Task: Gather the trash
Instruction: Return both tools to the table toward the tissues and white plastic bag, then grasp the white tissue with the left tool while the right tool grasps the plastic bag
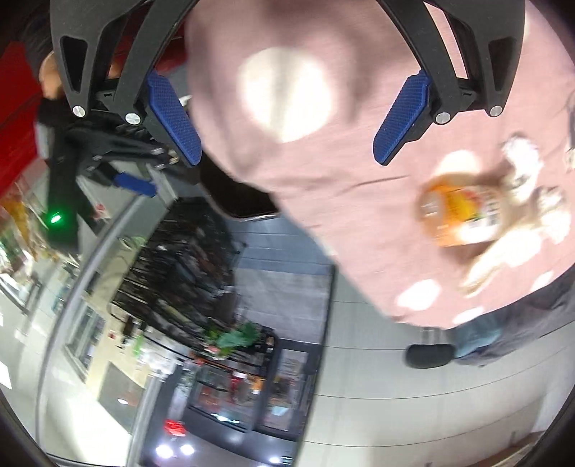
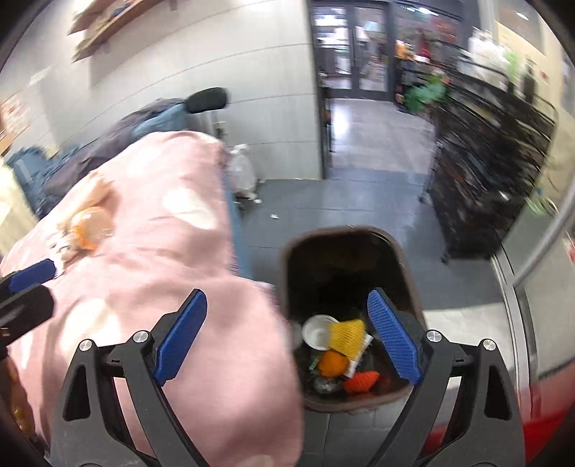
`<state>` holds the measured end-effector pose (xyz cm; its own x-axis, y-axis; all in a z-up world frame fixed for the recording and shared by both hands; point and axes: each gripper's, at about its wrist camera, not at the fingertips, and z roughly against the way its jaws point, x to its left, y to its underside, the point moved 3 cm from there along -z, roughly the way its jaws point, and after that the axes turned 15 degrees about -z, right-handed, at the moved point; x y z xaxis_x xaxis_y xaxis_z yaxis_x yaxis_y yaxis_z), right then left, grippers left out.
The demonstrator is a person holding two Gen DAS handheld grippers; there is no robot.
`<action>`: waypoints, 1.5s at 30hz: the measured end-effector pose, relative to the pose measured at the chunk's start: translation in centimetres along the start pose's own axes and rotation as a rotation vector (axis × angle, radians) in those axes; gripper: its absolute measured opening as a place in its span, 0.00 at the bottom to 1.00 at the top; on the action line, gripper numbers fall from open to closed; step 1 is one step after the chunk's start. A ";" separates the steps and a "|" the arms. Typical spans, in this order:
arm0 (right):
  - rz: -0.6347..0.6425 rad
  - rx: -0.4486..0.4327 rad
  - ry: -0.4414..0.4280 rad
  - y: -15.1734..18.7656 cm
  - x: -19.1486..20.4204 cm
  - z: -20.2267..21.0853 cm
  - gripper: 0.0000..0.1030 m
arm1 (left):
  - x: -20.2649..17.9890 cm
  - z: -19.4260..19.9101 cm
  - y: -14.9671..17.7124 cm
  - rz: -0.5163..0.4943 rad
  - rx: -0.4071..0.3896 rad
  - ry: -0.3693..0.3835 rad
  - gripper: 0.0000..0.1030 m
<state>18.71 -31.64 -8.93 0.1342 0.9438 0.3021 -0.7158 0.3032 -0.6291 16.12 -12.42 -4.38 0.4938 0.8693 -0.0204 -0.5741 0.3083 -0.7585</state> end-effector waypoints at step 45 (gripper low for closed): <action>0.117 0.455 -0.346 -4.5 31.8 -16.6 0.29 | 30.1 0.8 4.5 0.485 0.082 -0.305 0.72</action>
<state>37.58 -0.75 -8.43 -0.1400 0.8466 0.5135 -0.9452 0.0403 -0.3241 27.85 15.49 -7.90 -0.0420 0.9869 -0.1557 -0.7425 -0.1351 -0.6561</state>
